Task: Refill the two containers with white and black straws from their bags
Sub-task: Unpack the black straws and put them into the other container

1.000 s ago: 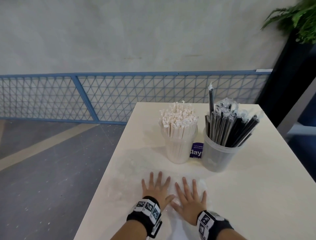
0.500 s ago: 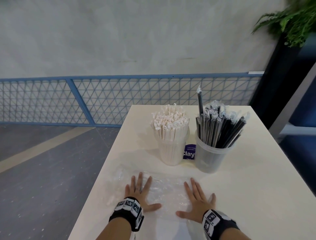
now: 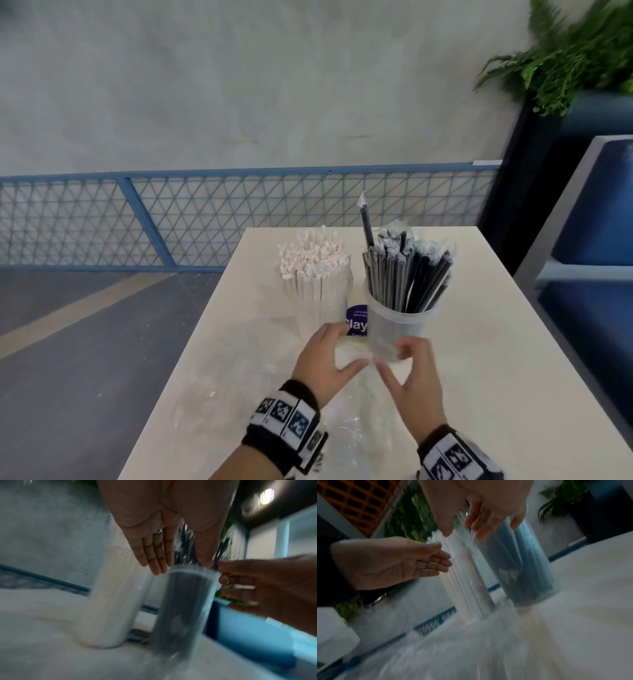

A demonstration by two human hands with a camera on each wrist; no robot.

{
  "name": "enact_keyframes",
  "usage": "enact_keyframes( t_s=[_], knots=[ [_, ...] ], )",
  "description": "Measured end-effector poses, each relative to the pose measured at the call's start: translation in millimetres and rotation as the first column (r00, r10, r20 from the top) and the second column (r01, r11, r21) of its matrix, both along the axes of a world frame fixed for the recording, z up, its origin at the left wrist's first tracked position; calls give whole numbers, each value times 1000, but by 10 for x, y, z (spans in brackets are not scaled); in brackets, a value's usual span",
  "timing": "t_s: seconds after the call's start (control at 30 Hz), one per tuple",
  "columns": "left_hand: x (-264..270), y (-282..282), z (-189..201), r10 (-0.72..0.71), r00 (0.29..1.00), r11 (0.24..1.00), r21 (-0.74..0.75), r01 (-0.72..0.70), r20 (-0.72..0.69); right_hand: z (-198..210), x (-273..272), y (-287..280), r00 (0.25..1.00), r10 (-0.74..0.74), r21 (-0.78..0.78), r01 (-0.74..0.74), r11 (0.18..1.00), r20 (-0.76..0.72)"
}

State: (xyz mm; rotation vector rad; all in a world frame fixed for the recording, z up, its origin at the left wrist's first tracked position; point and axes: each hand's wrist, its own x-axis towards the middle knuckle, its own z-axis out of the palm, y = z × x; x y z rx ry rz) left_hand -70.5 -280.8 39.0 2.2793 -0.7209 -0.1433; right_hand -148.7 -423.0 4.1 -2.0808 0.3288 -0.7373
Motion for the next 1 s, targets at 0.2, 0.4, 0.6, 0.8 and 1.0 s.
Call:
enact_keyframes(
  t_s=[0.2,0.4,0.6,0.8,1.0],
  knots=[
    [293,-684,367,-19,962,971,-234,-47,-272,542,331,-626,989,-118,238,94,967,88],
    [775,-926,458,-133,938,969,-239,56,-320,771,719,-1123,934,348,394,-294,871,-73],
    [857,-1079,383,-248,913,935,-328,137,-324,743,935,-1039,887,462,341,-433,834,-5],
    [827,-1161,509,-282,909,842,-534,81,-308,871,932,-893,970,236,276,-244,930,64],
    [822,-1075,903,-156,986,864,-492,106,-60,1142,925,-940,923,333,194,-368,909,192]
  ],
)
